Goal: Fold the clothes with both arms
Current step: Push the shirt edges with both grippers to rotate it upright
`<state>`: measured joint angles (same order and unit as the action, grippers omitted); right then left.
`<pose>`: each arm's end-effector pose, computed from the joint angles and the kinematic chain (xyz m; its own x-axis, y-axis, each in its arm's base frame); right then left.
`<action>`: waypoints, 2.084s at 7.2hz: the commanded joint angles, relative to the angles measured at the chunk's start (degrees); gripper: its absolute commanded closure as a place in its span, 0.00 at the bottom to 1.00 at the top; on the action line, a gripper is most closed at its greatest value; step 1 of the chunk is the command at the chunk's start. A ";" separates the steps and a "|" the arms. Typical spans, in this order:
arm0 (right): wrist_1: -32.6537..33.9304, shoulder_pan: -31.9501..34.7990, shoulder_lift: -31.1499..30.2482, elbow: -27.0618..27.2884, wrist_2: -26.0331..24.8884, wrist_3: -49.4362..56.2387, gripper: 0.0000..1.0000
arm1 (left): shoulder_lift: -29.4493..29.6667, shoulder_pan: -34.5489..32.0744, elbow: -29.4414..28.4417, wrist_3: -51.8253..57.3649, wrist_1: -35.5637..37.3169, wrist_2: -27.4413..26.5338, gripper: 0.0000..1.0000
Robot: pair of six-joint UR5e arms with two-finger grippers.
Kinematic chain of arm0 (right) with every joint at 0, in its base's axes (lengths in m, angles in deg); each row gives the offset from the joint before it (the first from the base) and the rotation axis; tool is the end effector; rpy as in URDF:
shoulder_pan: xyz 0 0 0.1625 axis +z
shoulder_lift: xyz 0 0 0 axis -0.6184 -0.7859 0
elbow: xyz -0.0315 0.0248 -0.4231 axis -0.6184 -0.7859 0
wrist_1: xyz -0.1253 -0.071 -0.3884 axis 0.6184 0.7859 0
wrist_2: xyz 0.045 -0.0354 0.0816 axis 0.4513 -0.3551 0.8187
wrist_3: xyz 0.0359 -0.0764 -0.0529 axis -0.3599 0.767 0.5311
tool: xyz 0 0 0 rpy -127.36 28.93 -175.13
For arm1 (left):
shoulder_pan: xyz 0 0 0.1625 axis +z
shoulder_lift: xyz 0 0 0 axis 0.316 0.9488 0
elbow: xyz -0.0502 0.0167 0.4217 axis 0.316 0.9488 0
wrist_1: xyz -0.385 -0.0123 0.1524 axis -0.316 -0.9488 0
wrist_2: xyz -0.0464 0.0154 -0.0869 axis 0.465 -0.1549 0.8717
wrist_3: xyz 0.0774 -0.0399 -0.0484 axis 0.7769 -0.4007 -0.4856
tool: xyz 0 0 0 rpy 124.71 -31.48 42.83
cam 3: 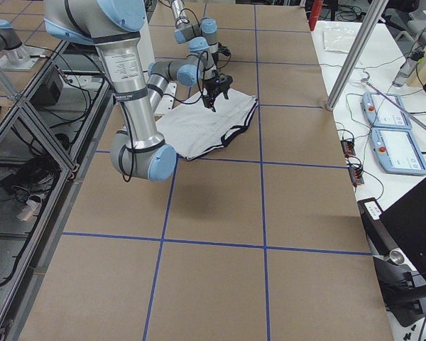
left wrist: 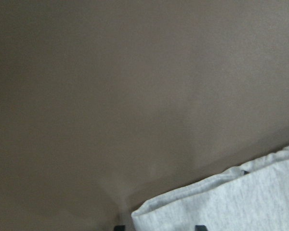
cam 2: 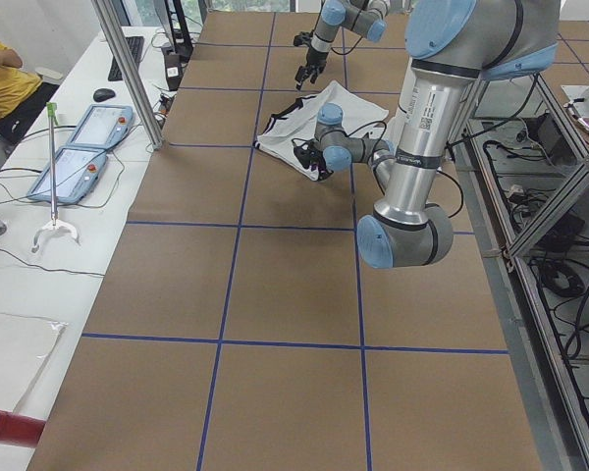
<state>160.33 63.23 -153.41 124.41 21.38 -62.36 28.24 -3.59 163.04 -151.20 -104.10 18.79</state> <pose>-0.4236 -0.3467 0.2440 0.4238 0.6132 0.6667 -0.6406 0.7232 -0.2580 0.5273 -0.3364 0.3139 0.4257 -0.5374 -0.7280 0.3938 0.8344 -0.3856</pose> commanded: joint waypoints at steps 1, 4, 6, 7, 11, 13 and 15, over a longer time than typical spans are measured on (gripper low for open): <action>0.00 0.10 0.00 -0.10 0.00 -0.04 0.00 | 0.01 -0.22 -0.58 0.23 0.01 -1.38 0.73; 0.00 0.10 0.17 -0.19 -0.09 -0.48 0.00 | -0.08 -4.42 -0.67 8.46 0.36 -1.30 1.00; 0.00 0.10 0.26 -0.36 0.00 -0.57 0.00 | 2.19 -10.38 -2.94 16.80 -0.16 -1.12 1.00; 0.00 0.10 0.18 -0.54 -0.09 -0.48 0.00 | 6.30 -14.16 -7.65 19.02 -0.51 -1.12 1.00; 0.00 -0.25 0.53 -0.80 0.09 -0.75 0.00 | 26.05 -23.77 -37.94 19.92 -16.65 -1.03 1.00; -0.09 -0.43 0.79 -0.98 0.09 -0.66 0.00 | 30.51 -24.31 -46.72 20.01 -23.09 -1.03 0.73; -0.61 -0.51 2.89 -4.64 0.00 -0.13 0.00 | 27.20 -24.57 -39.84 20.19 -22.58 1.06 0.36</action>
<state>160.10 62.79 -151.86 121.99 21.41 -62.71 57.43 -27.97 119.04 -131.05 -126.53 18.59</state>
